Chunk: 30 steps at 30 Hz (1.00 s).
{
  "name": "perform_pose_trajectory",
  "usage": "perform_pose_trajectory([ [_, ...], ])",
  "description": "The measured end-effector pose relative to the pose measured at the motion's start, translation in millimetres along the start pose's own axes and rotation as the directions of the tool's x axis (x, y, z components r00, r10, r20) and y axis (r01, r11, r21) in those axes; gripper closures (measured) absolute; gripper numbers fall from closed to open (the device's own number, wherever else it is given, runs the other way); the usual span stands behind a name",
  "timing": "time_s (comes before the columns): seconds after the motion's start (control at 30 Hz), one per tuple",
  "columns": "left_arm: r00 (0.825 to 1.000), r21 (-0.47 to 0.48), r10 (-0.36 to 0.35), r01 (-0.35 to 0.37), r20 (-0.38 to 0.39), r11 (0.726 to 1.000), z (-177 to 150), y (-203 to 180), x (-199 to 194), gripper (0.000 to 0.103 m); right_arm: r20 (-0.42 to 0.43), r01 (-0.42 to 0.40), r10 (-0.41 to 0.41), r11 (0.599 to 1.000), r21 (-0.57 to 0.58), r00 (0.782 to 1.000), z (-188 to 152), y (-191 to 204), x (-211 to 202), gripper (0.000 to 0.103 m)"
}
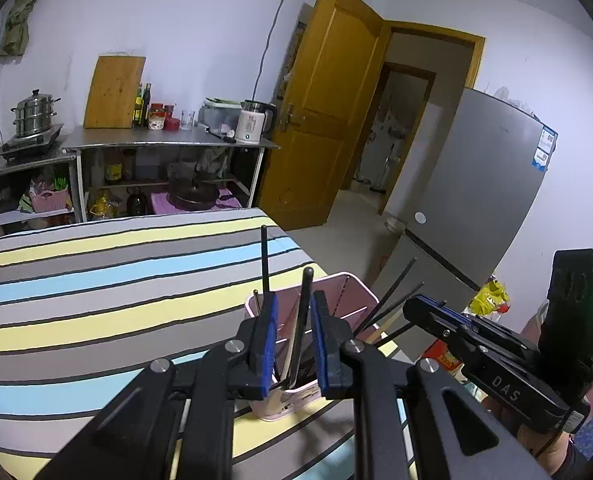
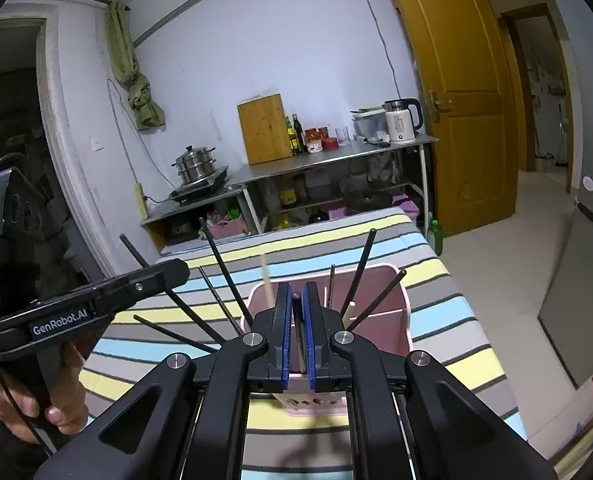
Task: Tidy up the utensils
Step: 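Lower the black chopsticks into the pink holder and open both grippers, then pull both open grippers back away from the pink holder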
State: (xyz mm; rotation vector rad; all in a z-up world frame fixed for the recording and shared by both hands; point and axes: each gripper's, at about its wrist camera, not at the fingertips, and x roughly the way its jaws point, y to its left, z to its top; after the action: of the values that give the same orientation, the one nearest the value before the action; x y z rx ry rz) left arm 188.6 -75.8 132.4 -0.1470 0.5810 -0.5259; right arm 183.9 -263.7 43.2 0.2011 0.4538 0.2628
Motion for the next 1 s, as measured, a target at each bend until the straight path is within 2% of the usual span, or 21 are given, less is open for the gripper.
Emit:
perform_pose_trajectory([
  [0.23, 0.999, 0.011, 0.015, -0.015, 0.040, 1.000, -4, -1, -22, 0.085, 0.031, 0.015, -0.015, 1.000, 0.007, 0.999, -1, 0, -19, 0.091],
  [0.4, 0.998, 0.019, 0.032, -0.033, 0.049, 0.999, -19, -1, -34, 0.085, 0.036, 0.025, -0.025, 1.000, 0.009, 0.999, -6, -1, -29, 0.088],
  [0.73, 0.999, 0.030, 0.049, -0.049, 0.016, 0.998, -60, -2, -33, 0.084, 0.014, 0.056, -0.056, 0.998, -0.018, 0.998, -38, 7, -39, 0.087],
  [1.0, 0.997, 0.026, 0.067, -0.068, 0.037, 0.997, -91, -3, -40, 0.084, 0.002, 0.066, -0.066, 0.997, -0.038, 0.998, -64, 18, -45, 0.083],
])
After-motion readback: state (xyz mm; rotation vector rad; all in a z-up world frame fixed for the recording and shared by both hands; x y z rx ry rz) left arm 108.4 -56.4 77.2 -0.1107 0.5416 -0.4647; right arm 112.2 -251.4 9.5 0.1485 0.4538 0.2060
